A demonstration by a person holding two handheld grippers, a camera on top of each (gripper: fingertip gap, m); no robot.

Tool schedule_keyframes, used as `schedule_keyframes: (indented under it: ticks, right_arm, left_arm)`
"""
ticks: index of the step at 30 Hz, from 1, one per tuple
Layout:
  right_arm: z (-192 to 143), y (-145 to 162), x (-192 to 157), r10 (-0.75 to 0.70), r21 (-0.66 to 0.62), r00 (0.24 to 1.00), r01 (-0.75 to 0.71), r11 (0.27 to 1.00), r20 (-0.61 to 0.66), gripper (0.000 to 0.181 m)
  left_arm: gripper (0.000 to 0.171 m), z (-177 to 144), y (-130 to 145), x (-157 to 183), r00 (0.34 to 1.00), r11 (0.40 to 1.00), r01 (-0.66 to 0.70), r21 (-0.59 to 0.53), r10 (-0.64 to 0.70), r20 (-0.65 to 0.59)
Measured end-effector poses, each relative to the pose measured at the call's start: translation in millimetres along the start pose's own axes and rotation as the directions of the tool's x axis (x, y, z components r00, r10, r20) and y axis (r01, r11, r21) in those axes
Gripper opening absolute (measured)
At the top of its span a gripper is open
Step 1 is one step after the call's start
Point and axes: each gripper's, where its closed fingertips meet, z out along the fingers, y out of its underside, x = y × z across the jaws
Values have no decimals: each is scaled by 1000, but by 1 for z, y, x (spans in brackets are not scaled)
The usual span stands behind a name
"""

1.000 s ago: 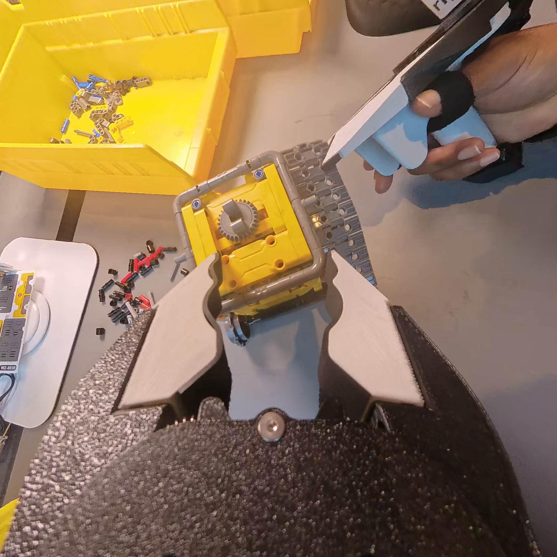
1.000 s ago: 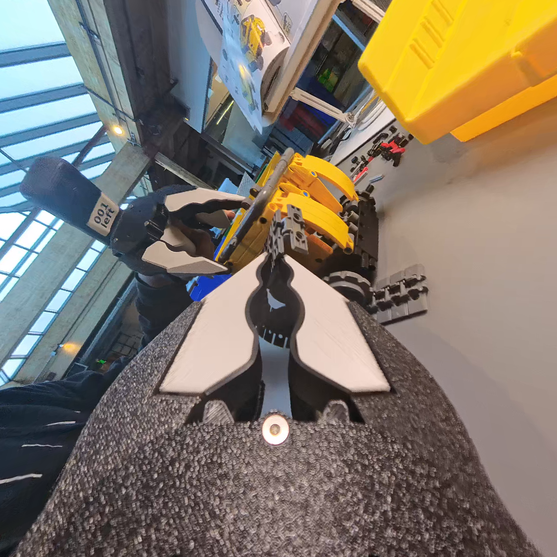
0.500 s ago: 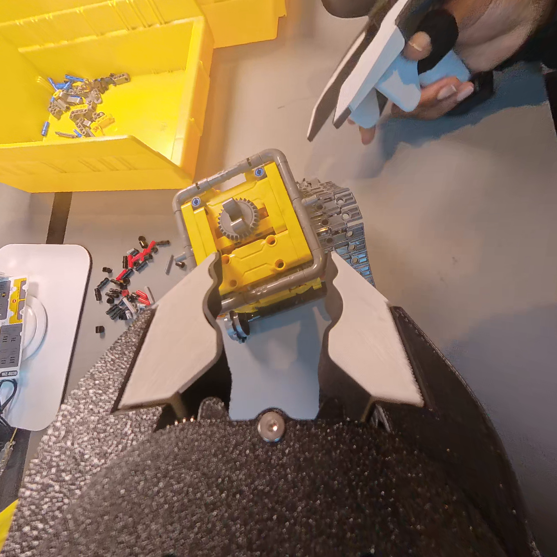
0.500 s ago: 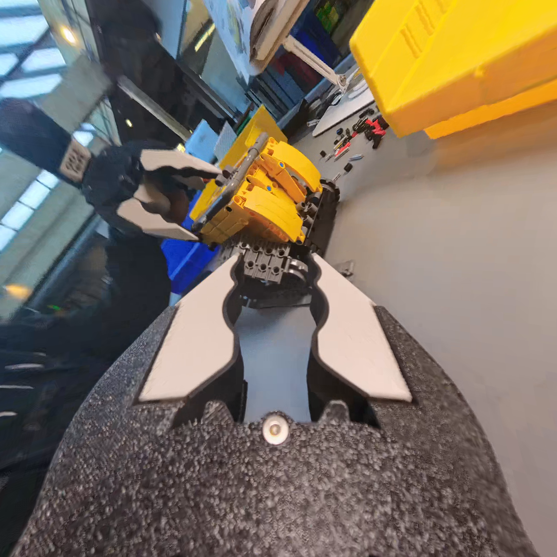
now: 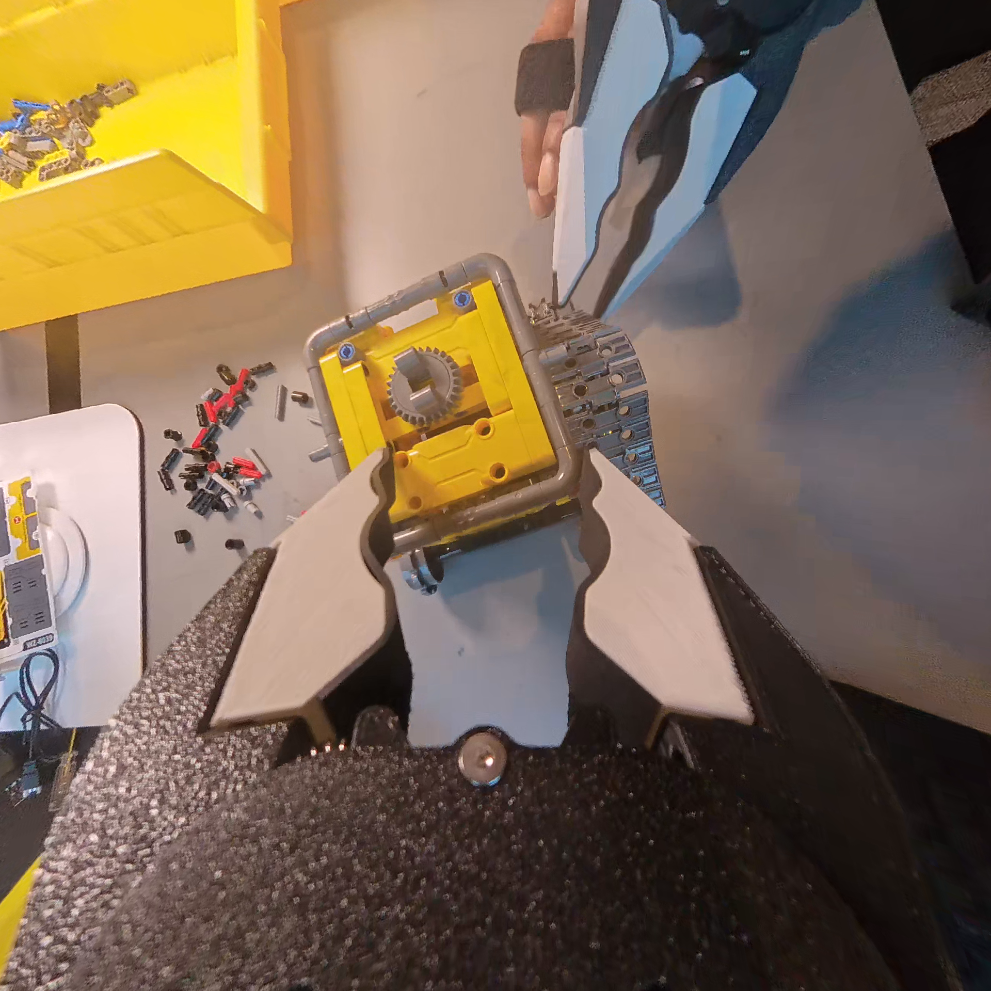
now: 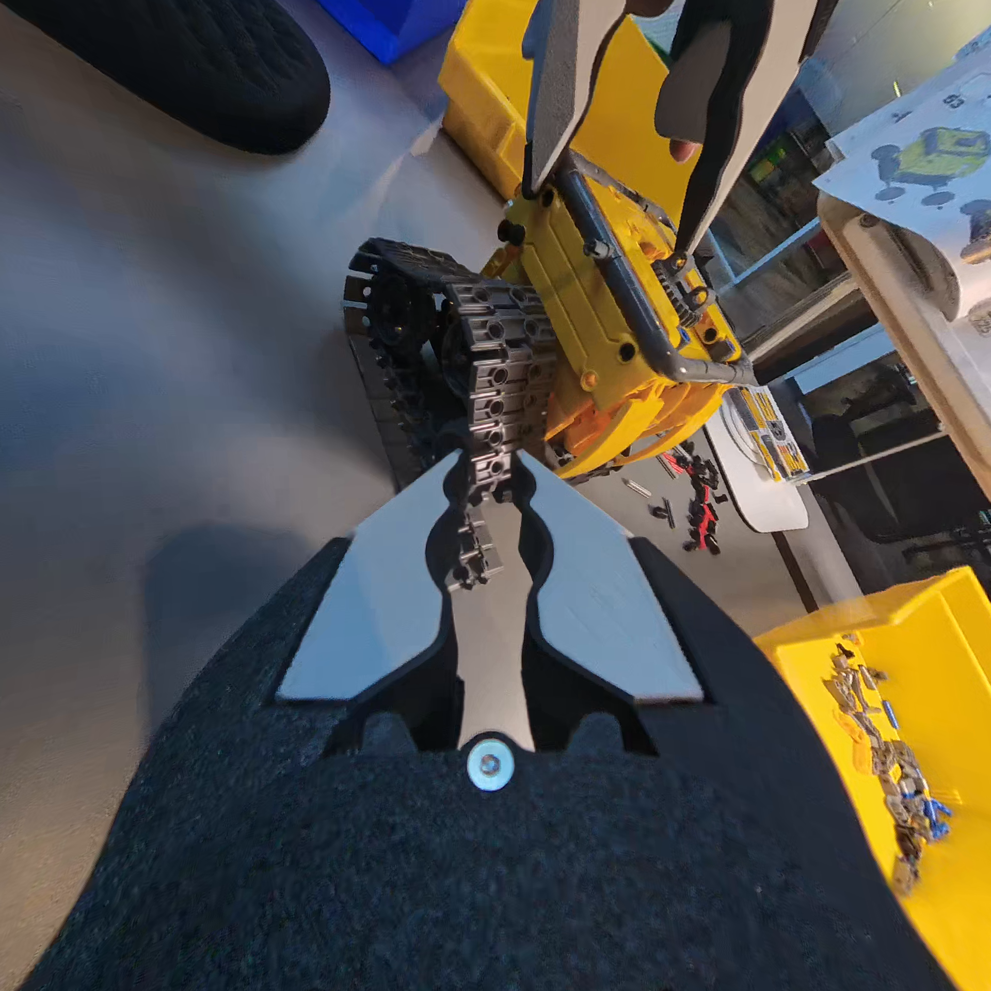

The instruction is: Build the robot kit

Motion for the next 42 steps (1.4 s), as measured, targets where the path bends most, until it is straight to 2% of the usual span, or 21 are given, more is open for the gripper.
schedule_keyframes:
  ticks: [3,9,12,13,14,16,17,20,21,22,25,31,34,42]
  right_arm:
    - [2,-4,-4,5,16,997,-6,1000,73,0]
    - [-10,-22,10,162,-47,962,-156,987,219,0]
    - [-12,-28,8,132,-46,953,-124,991,271,0]
    - [-9,-31,4,103,-11,957,-103,995,272,6]
    - [-5,-31,-1,87,8,959,-92,996,269,22]
    - [8,-23,-8,36,14,975,-40,999,217,40]
    - [13,-19,-8,-13,27,985,8,1000,170,41]
    - [27,-3,-11,-164,40,983,161,986,81,38]
    - [27,-4,-4,-204,68,979,204,977,5,18]
    - [24,-6,-3,-222,96,975,222,970,-2,14]
    - [12,-13,6,-186,131,982,181,975,29,10]
    - [-3,-30,24,-232,79,965,224,971,120,8]
    - [-4,-28,24,-265,55,949,260,964,172,8]
    - [-5,-16,18,-216,83,943,201,976,253,9]
  left_arm:
    - [67,-5,7,0,1000,1000,-7,-12,6,-8]
    - [67,-12,16,-2,1000,1000,-17,-17,17,-22]
    - [67,-13,17,-3,1000,1000,-14,-16,14,-19]
    - [67,-12,16,-3,1000,1000,-11,-14,11,-16]
    - [67,-12,16,-3,1000,1000,-9,-14,9,-11]
    - [67,-12,16,-3,1000,1000,-9,-17,9,0]
    - [67,-12,16,-3,1000,1000,-11,-17,11,4]
    - [67,-12,16,-3,1000,1000,-7,-18,7,9]
    - [67,-12,17,-3,1000,1000,-4,-17,4,9]
    - [67,-12,17,-3,1000,1000,-2,-18,3,9]
    - [67,-13,17,-4,1000,1000,4,-13,-4,13]
    - [67,-13,17,-4,1000,1000,0,-21,0,8]
    - [67,-13,17,-4,1000,1000,3,-20,-2,6]
    - [67,-12,16,-5,1000,1000,14,-16,-14,6]
